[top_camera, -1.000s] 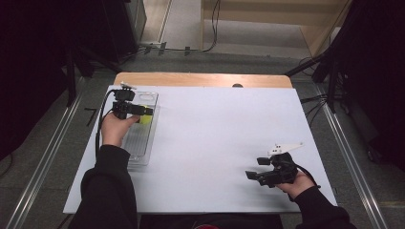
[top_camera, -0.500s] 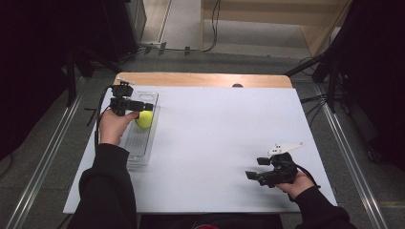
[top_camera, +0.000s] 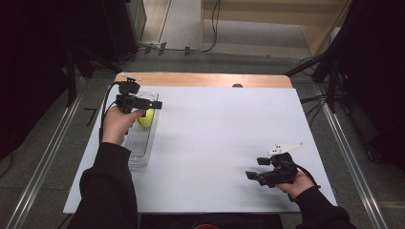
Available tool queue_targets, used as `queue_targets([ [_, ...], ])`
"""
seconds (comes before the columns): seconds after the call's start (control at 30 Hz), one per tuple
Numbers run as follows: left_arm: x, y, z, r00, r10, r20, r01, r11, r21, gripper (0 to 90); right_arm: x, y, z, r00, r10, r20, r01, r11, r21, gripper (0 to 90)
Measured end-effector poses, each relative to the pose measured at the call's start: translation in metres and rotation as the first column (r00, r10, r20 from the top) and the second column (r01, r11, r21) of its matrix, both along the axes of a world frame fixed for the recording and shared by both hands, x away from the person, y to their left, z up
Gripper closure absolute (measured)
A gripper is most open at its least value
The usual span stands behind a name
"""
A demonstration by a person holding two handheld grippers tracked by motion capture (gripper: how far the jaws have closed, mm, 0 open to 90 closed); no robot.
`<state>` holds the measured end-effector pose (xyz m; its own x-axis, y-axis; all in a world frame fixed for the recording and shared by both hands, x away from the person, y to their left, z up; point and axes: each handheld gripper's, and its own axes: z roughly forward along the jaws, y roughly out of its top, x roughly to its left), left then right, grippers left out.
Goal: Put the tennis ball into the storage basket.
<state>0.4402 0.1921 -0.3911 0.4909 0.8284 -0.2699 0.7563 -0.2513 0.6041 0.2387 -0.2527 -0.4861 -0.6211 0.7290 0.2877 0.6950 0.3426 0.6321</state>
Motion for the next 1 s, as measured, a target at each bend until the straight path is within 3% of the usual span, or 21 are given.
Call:
queue_targets([
  [0.33,-0.004,-0.015,0.002,0.9979,-0.065,-0.007,0.065,0.9975,-0.026,22.1,-0.001,-0.001,0.0,1.0,0.001,0.001,-0.001,1.0,-0.001,20.6],
  [0.57,-0.006,-0.027,0.002,0.9948,-0.102,-0.002,0.102,0.9946,-0.019,22.1,-0.001,-0.001,0.001,1.0,0.0,0.0,0.0,1.0,0.002,20.6],
  [1.0,-0.015,-0.039,0.006,0.9845,-0.175,0.002,0.175,0.9831,-0.053,22.2,-0.001,-0.001,0.001,1.0,0.001,0.002,-0.001,1.0,0.001,20.6],
])
